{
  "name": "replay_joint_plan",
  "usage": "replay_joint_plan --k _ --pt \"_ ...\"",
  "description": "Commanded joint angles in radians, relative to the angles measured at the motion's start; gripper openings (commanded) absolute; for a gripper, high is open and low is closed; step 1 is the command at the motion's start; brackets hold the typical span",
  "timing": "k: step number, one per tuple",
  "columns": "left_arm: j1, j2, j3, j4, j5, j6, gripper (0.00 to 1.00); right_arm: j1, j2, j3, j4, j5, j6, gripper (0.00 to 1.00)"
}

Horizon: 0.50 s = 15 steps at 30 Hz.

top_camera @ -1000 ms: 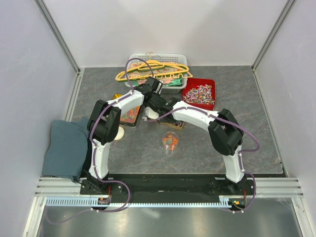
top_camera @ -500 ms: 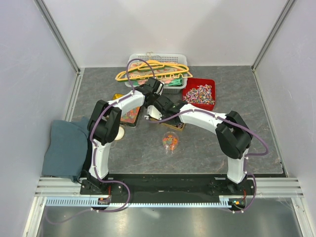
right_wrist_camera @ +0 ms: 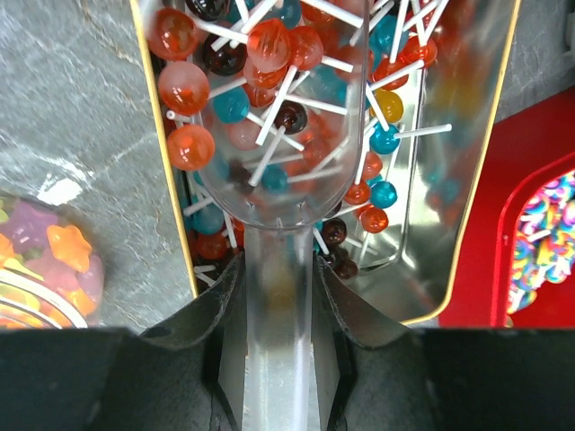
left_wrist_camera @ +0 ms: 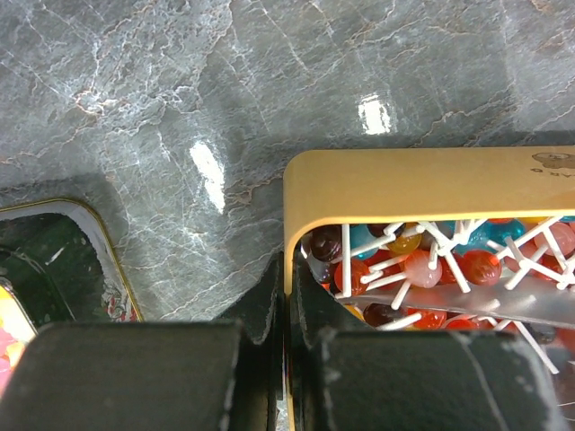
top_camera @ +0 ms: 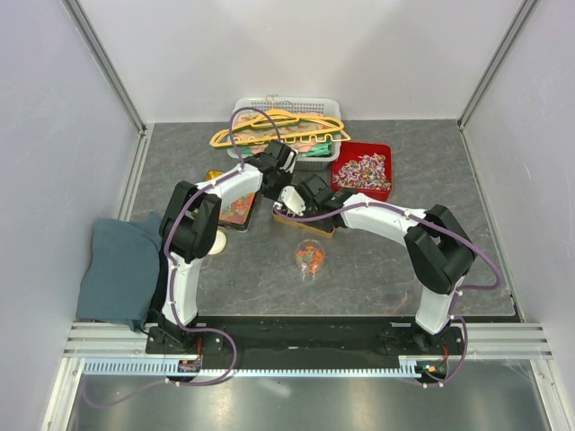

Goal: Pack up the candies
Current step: Scoop the fake candies from the storage box.

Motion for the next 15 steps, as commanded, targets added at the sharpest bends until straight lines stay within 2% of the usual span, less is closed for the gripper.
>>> replay_joint_plan --k 1,15 --pt "0.006 0.008 0.032 0.037 0.04 -0.053 0.02 -0.021 -0.035 -0.023 0.052 -0.114 0.072 0.0" --pt "0.009 0.017 0.032 0.039 0.047 -0.053 0.02 -0.099 -0.083 -0.024 0.101 -0.187 0.124 0.0"
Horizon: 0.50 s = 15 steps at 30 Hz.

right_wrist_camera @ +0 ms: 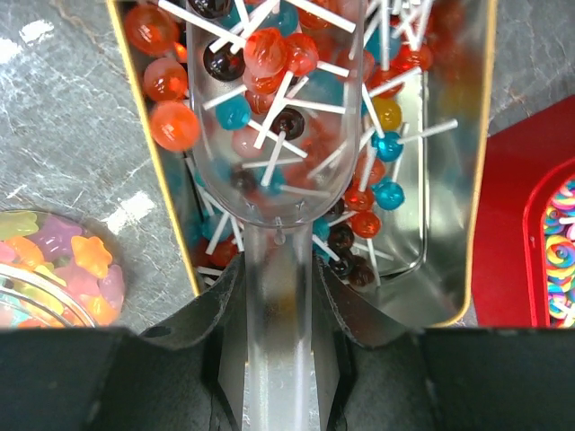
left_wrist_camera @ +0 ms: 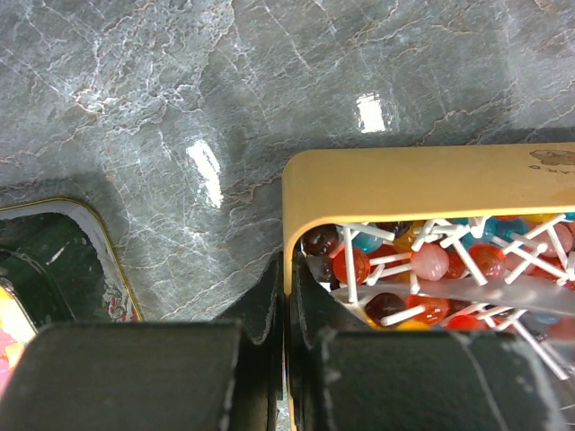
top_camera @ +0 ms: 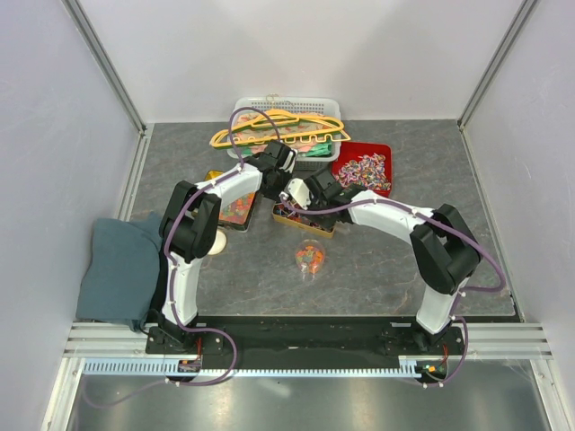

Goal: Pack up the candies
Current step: Scoop the fake candies from the storage box.

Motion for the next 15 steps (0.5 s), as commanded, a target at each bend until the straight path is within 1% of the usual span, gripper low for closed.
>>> replay_joint_plan --k 1,9,15 --pt "0.007 0.021 0.031 0.042 0.04 -0.054 0.02 -0.042 -0.067 0.003 0.06 -0.055 0.046 0.0" --pt "0.013 0.025 0.034 0.042 0.034 -0.05 0.02 -0.067 -0.098 -0.008 0.07 -0.091 0.039 0.0" --pt "0.024 0.039 0.042 0.037 0.033 -0.05 0.02 -0.079 -0.139 -0.012 0.033 -0.091 0.02 0.0"
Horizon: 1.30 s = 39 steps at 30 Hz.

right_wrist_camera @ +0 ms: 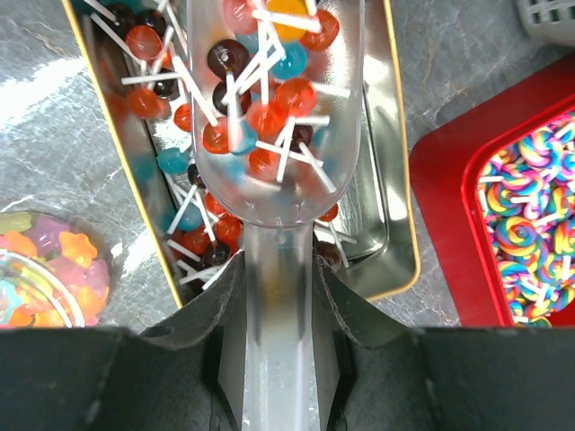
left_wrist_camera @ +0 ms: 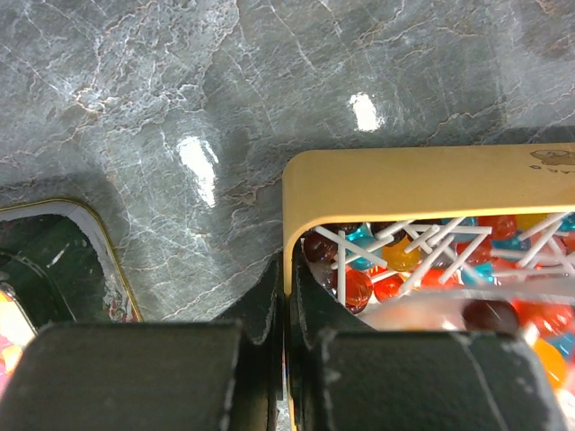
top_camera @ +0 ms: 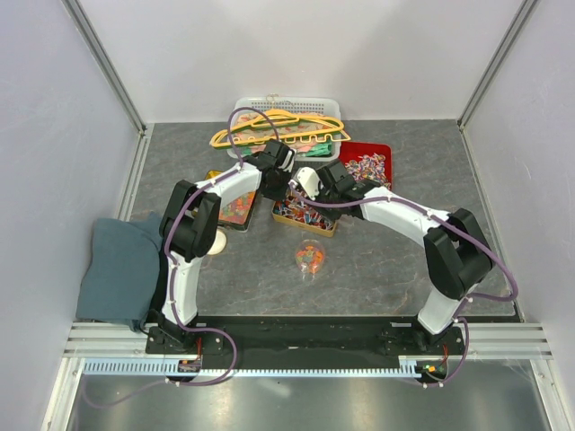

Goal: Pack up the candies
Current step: Scoop the fake candies from the storage box, then place the fake candies in the packing bottle.

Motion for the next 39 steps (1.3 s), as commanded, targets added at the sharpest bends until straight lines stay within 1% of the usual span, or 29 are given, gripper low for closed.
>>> replay_joint_plan --k 1,22,31,32,39 --pt "0.014 0.033 0.036 0.044 0.018 -0.042 0.02 -0.009 -0.077 -0.002 0.007 -0.021 -0.005 0.0" --pt "0.054 0.051 0.048 0.039 0.016 -0.042 0.02 -0.021 -0.178 -0.049 -0.115 0.024 -0.061 0.0" --pt "0.074 0.092 0.086 0.013 0.019 -0.027 0.02 -0.021 -0.258 -0.011 -0.283 0.007 -0.131 0.0" --pt "0.077 0.097 0.091 0.01 0.019 -0.025 0.02 -0.021 -0.269 -0.006 -0.324 0.008 -0.14 0.0" --pt "0.085 0.134 0.135 -0.025 0.019 -0.007 0.02 -0.021 -0.327 0.017 -0.47 -0.064 -0.22 0.0"
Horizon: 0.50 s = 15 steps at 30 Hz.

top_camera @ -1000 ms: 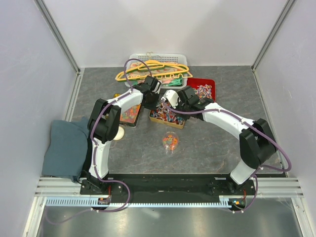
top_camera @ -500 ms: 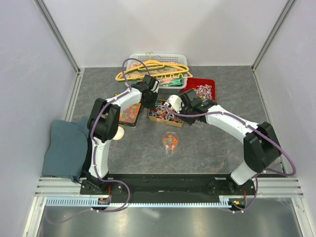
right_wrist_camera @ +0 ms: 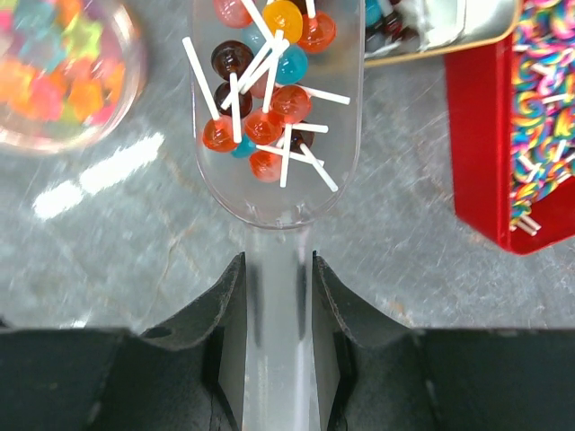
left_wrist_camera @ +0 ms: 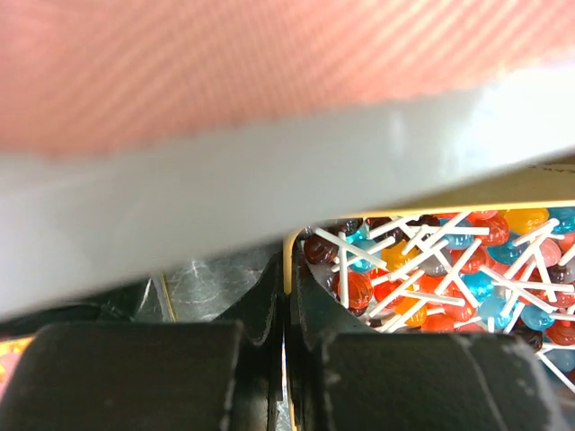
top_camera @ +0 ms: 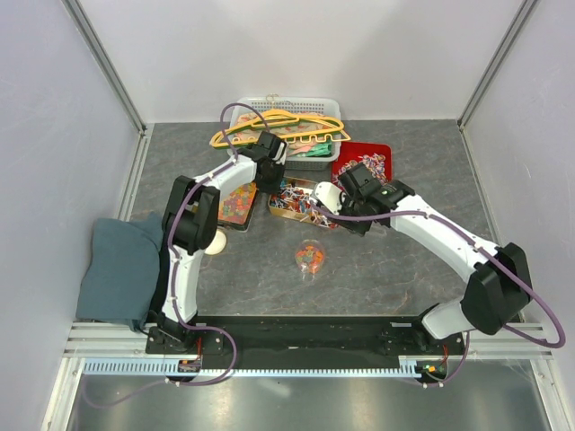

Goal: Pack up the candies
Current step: Place the fake candies in the packing bottle.

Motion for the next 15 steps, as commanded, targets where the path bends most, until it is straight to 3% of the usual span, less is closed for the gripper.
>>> replay_joint_plan --k 1,6,15 --pt "0.017 0.065 0.039 0.015 -0.016 0.012 0.02 -0.001 -0.073 0.056 -0.127 -0.061 -0.071 0.0" --pt "0.019 0.084 0.058 0.001 -0.027 0.034 0.02 0.027 -0.109 0.049 -0.185 -0.075 -0.101 0.0" --pt "0.03 0.116 0.099 -0.02 -0.035 0.086 0.13 0.094 -0.155 -0.003 -0.231 -0.052 -0.12 0.0"
